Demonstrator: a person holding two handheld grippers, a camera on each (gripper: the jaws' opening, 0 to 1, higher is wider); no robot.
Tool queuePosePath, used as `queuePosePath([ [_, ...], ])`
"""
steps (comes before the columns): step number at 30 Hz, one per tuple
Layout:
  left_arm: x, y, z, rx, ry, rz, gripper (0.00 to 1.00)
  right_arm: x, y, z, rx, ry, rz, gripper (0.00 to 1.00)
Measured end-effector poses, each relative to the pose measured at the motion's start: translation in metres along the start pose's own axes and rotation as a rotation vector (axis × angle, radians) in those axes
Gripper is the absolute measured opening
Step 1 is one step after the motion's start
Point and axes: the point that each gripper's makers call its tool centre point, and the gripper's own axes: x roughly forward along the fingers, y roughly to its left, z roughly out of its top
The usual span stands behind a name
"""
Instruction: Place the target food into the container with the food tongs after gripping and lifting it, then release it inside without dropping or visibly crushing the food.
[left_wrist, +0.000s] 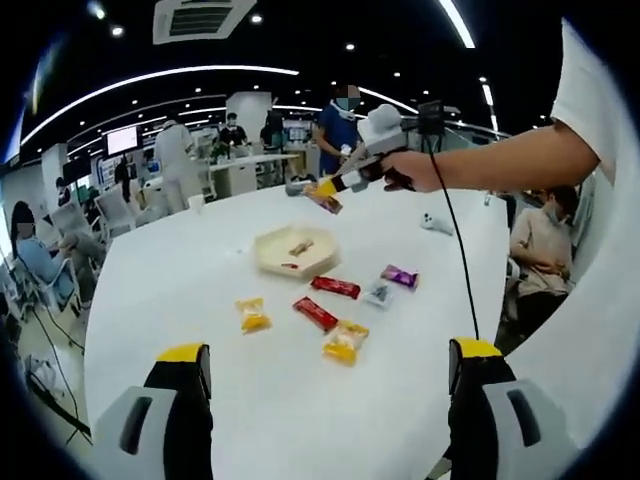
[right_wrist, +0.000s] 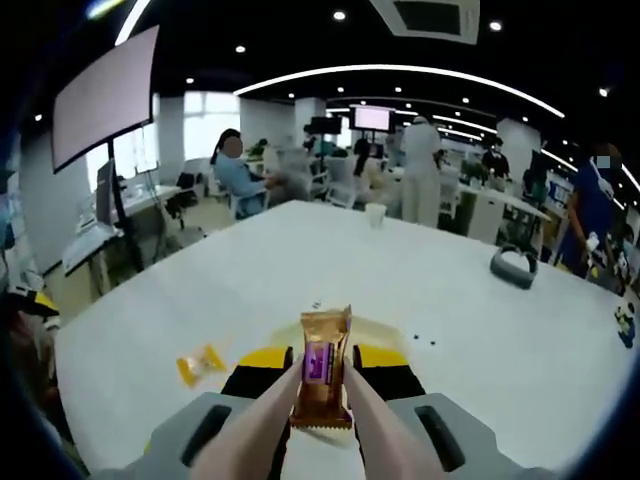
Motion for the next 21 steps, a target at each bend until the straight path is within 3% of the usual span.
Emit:
queuePosePath([
  [4,0.008,0.003,0.003,-0.001,0.000,-0.007,1.00,0.006,0.001,0.004,-0.029,-0.001,0.007,0.23],
  [12,0.016,0.005,0.005,0.047,0.021,-0.006,1.00,0.013,-0.006,0.003,0.020,-0.010,0.022,0.23],
  [15,0.014,0.002,0.017,0.057,-0.033,-0.008,1.00,0.014,-0.005,0.006,0.001,-0.016,0.025,0.23],
  [16,0.015,-0.002,0.014,0.049,-0.022,-0.031,1.00,0.014,-0.006,0.007,0.014,-0.025,0.026,0.23],
  [18,0.017,0.002,-0.001,0.080,0.056,-0.008,1.00,0.010,-0.008,0.007,0.015,-0.026,0.021,0.23],
  [21,0.014,0.001,0.002,0.086,0.034,0.000,1.00,0.010,-0.008,0.005,0.015,-0.026,0.026,0.22],
])
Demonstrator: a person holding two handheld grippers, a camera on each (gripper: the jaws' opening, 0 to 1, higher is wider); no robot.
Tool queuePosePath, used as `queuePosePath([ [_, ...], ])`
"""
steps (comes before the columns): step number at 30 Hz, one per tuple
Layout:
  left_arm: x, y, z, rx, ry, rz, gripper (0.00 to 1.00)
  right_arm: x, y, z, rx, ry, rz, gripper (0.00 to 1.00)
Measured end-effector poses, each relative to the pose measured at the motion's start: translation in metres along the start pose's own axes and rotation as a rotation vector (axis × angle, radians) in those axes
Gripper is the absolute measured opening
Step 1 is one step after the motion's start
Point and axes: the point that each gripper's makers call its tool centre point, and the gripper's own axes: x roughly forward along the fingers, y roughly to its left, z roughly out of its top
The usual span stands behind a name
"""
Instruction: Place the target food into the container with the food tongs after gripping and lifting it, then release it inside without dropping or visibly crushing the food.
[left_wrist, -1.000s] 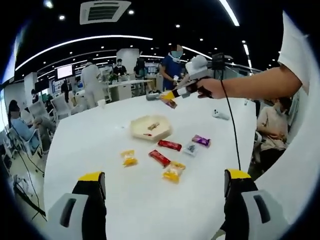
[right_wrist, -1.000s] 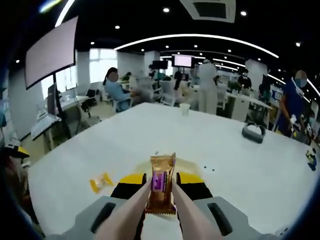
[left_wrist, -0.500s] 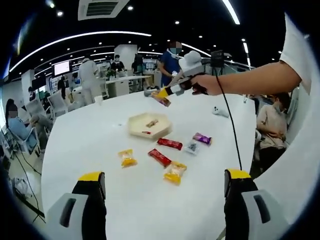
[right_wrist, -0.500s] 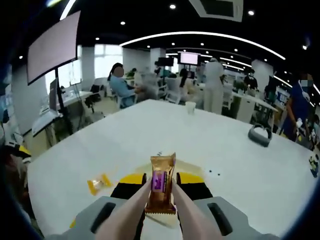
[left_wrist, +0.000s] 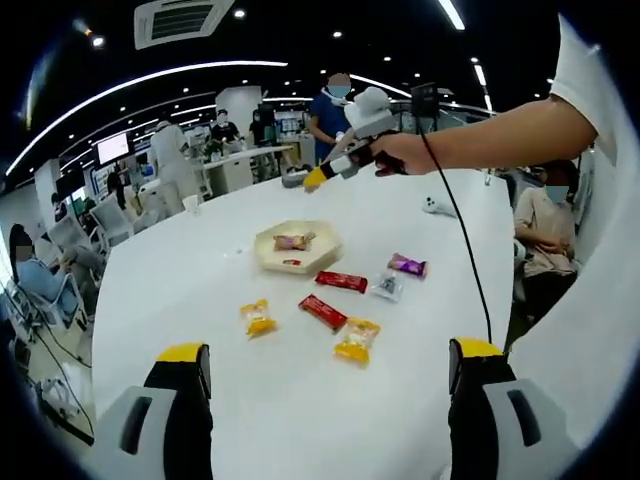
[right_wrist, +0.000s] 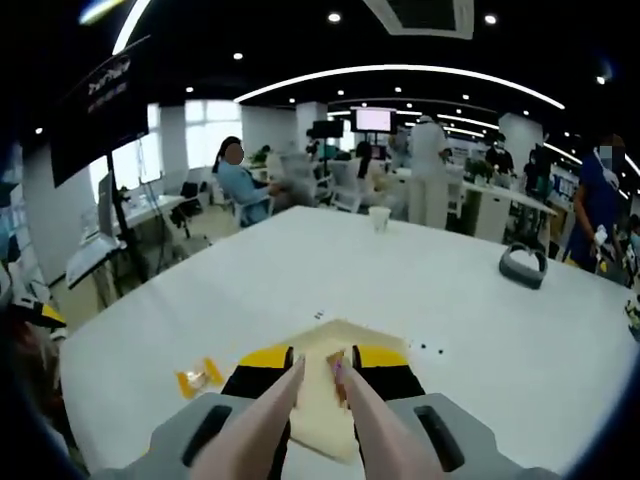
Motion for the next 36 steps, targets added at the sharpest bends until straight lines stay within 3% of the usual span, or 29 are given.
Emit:
queuePosePath([
  [5,-0.007,0.002,0.002,-0.042,-0.026,0.015,1.00,-0.002,0.002,-0.004,-0.016,0.004,0.003,0.23],
  [9,-0.007,-0.004,-0.006,-0.055,0.003,0.004,1.00,-0.008,0.003,-0.013,0.004,0.006,0.006,0.24],
  [13,-0.012,-0.006,-0.001,-0.061,-0.033,0.006,1.00,-0.012,0.002,-0.017,0.006,0.011,0.004,0.25],
  [16,-0.013,-0.004,0.003,-0.065,-0.052,0.027,1.00,-0.028,0.008,-0.019,-0.007,0.011,0.004,0.25],
  [22,-0.016,-0.014,-0.003,-0.006,-0.026,-0.002,1.00,-0.053,0.011,-0.029,-0.003,0.003,-0.023,0.25],
  [32,-0.020,-0.024,0.018,0.016,-0.146,-0.012,1.00,-0.096,-0.003,-0.030,0.016,-0.016,-0.099,0.25],
  [36,-0.017,-0.030,0.016,0.018,-0.148,-0.024,1.00,-0.107,-0.009,-0.030,0.021,-0.023,-0.117,0.25],
])
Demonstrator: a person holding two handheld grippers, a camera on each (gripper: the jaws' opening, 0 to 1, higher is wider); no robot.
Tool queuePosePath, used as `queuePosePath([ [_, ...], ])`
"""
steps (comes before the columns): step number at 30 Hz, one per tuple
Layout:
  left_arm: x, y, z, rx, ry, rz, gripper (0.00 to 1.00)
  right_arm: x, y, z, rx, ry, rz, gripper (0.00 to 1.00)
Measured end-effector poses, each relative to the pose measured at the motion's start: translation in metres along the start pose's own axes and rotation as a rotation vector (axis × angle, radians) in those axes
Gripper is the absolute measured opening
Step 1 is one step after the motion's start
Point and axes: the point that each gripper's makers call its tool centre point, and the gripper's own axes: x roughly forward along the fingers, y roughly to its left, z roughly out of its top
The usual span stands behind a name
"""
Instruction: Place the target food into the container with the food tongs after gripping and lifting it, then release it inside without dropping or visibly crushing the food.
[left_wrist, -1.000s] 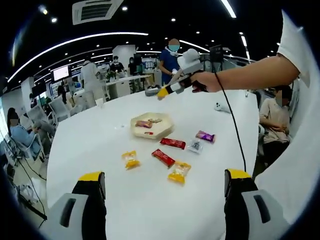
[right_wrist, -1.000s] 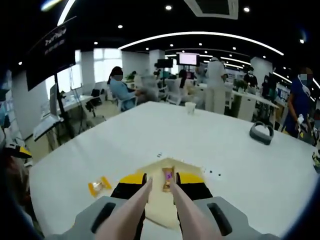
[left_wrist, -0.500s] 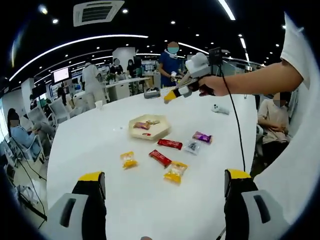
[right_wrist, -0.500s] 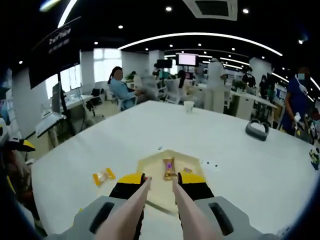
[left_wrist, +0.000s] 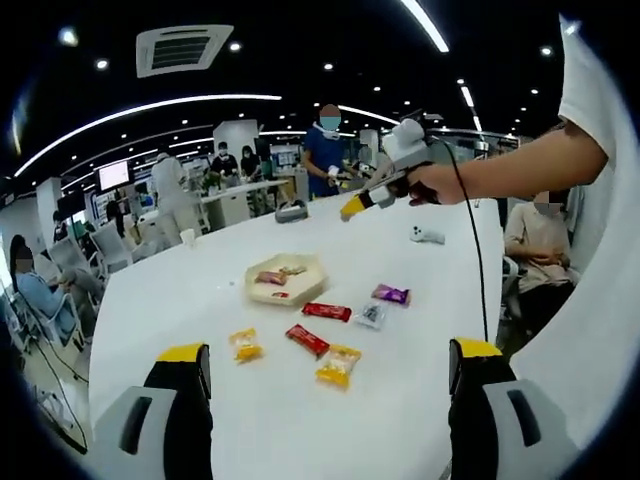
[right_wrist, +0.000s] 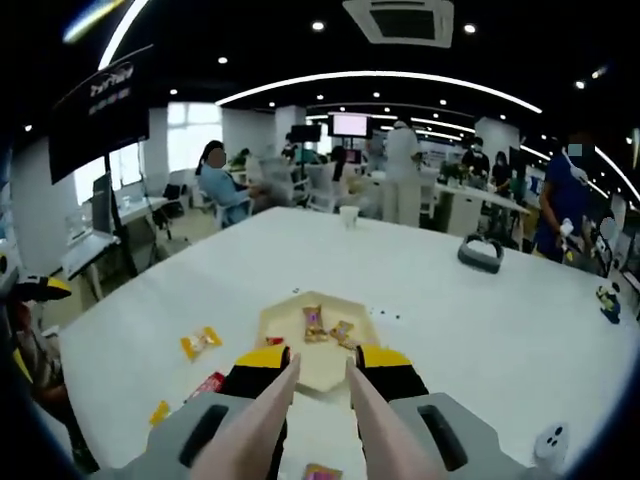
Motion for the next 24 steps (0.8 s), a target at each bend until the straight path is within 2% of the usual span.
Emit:
queuePosePath([
  [7,0.006,-0.007,0.001,-0.008,-0.003,-0.003,1.00,-0.009,-0.009,-0.004,0.008,-0.005,-0.010,0.25],
  [13,0.015,-0.012,0.006,0.008,0.018,0.027,1.00,-0.011,-0.010,-0.016,0.008,0.006,0.020,0.25],
  [14,0.018,-0.012,0.007,0.008,0.039,0.053,1.00,-0.012,-0.011,-0.019,0.009,0.015,0.026,0.25],
  [18,0.029,-0.023,0.022,-0.019,0.017,0.052,1.00,-0.017,-0.012,-0.026,-0.011,0.022,0.053,0.25],
  [21,0.034,-0.032,0.029,-0.017,0.039,0.053,0.99,-0.024,-0.015,-0.028,-0.013,0.008,0.068,0.25],
  [24,0.036,-0.030,0.039,-0.027,0.014,0.090,0.99,-0.030,-0.019,-0.031,-0.015,0.003,0.072,0.25],
])
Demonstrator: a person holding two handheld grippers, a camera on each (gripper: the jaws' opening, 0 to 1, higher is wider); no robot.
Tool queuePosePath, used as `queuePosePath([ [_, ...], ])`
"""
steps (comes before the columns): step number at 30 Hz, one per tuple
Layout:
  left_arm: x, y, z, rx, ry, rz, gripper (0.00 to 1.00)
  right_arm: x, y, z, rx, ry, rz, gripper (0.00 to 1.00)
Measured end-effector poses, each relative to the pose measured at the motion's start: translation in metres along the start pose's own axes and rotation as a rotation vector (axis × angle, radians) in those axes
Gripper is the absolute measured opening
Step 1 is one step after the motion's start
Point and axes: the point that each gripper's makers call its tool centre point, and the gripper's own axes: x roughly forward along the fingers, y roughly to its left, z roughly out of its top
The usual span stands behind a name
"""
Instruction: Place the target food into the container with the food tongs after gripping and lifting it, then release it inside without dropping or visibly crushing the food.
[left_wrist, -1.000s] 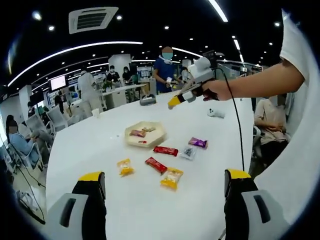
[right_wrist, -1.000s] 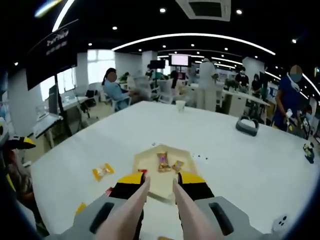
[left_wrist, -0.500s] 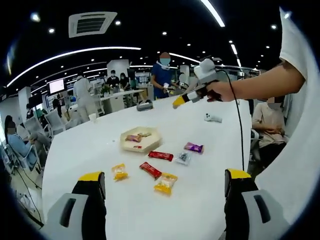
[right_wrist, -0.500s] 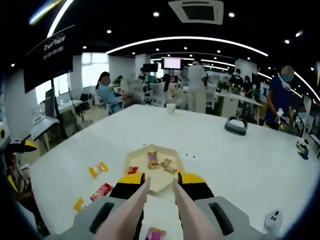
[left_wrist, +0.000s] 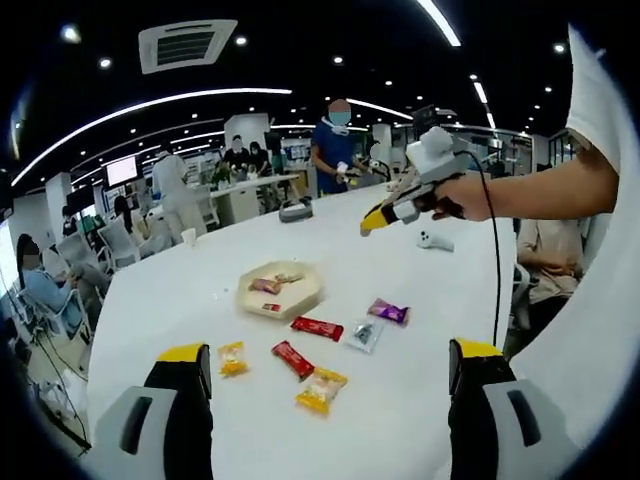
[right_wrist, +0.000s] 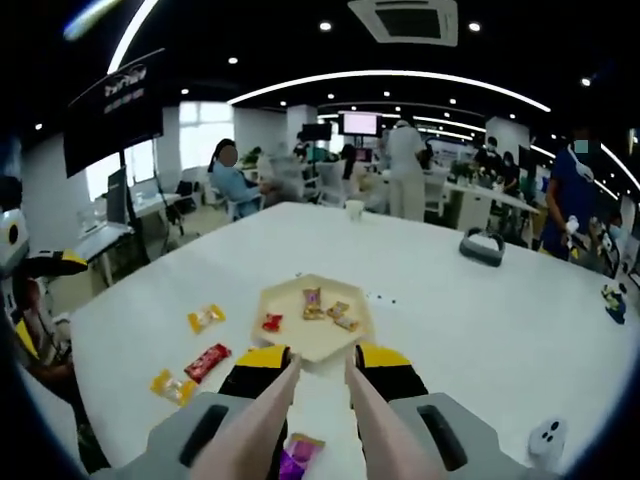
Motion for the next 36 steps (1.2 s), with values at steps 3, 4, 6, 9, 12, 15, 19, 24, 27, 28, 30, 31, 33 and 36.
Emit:
queuePosePath([
  [3,0.001,-0.003,0.007,-0.029,-0.005,0.024,0.91,-0.007,-0.002,-0.005,0.001,-0.002,0.009,0.25],
  [4,0.001,-0.007,0.011,-0.027,-0.017,0.035,0.91,-0.010,-0.002,-0.007,0.001,-0.011,0.013,0.25],
  [6,0.002,-0.014,0.013,-0.023,-0.015,0.037,0.94,-0.016,0.001,-0.016,-0.012,-0.012,0.028,0.26],
  [9,0.001,-0.027,0.011,-0.005,0.012,0.054,0.94,-0.023,0.013,-0.032,0.002,-0.016,0.089,0.26],
  [12,0.004,-0.032,0.010,-0.015,-0.001,0.064,0.95,-0.026,0.023,-0.059,-0.044,0.017,0.133,0.26],
  [15,0.009,-0.038,0.006,-0.047,0.019,0.066,0.94,-0.032,0.030,-0.071,0.014,0.037,0.156,0.26],
  [19,0.016,-0.046,0.014,-0.050,0.004,0.047,0.95,-0.043,0.035,-0.088,0.003,0.048,0.168,0.26],
  [24,0.016,-0.046,0.017,-0.055,-0.002,0.046,0.95,-0.045,0.036,-0.098,0.025,0.041,0.175,0.27],
  [27,0.015,-0.043,0.014,-0.054,0.009,0.053,0.95,-0.047,0.036,-0.099,0.032,0.044,0.173,0.27],
  [28,0.015,-0.042,0.012,-0.060,0.007,0.056,0.95,-0.046,0.037,-0.100,0.033,0.042,0.180,0.27],
  [30,0.016,-0.040,0.008,-0.068,0.008,0.062,0.95,-0.046,0.039,-0.104,0.032,0.057,0.183,0.27],
  [31,0.016,-0.040,0.006,-0.070,0.010,0.064,0.95,-0.046,0.039,-0.105,0.033,0.060,0.184,0.28],
  [33,0.017,-0.040,0.001,-0.078,0.012,0.060,0.95,-0.041,0.035,-0.111,0.028,0.069,0.165,0.27],
  [36,0.015,-0.041,-0.002,-0.080,0.025,0.058,0.96,-0.041,0.034,-0.109,0.076,0.068,0.150,0.27],
])
